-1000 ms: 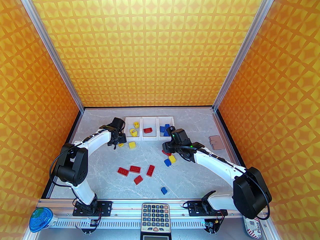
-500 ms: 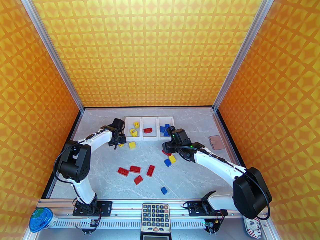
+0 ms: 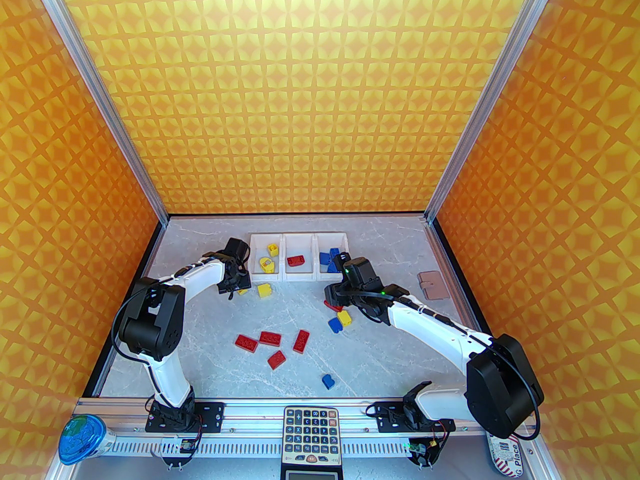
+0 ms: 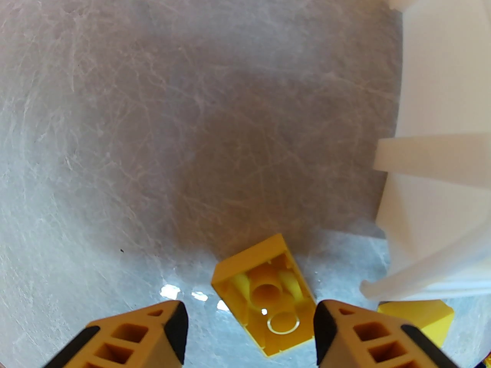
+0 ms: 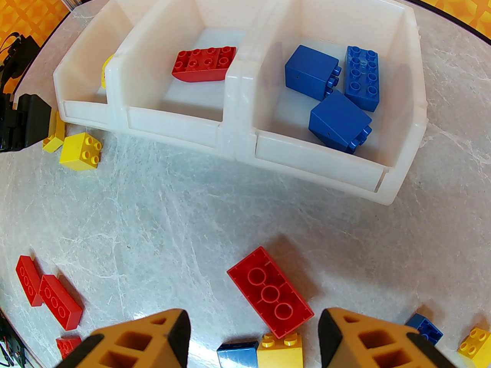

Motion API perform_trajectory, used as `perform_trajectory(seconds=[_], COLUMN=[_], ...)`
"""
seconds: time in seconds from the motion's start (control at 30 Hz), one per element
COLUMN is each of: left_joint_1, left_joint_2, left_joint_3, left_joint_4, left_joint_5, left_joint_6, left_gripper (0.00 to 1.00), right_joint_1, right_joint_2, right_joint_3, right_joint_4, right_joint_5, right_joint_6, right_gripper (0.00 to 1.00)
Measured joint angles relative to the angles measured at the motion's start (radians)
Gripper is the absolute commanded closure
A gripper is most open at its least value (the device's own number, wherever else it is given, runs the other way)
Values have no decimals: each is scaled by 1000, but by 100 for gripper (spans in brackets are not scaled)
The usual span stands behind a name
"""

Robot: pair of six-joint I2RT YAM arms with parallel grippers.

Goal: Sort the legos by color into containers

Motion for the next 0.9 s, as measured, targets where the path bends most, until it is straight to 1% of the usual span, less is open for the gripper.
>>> perform_trajectory(seconds=[0.13,0.37,0.53,0.7,0.9], left_joint_1=[0,1,2,4,8], left_joint_2=[2,18,43,51,51], left_joint_3=[0,0,0,0,0], left_joint_4=[8,13,13,13,13], left_joint_5=[3,8,10,11,11], left_joint_6=[9,14,17,23,27], left_gripper=[41,43,50,64,76], right_joint_1=[0,0,0,0,0], right_joint_2=[-6,-8,-8,-8,-8], right_joint_3=[0,0,0,0,0], right_joint_4=[0,0,0,0,0], right_joint_5=[0,0,0,0,0], right_joint_6=[0,0,0,0,0], right_gripper=[40,40,40,40,40])
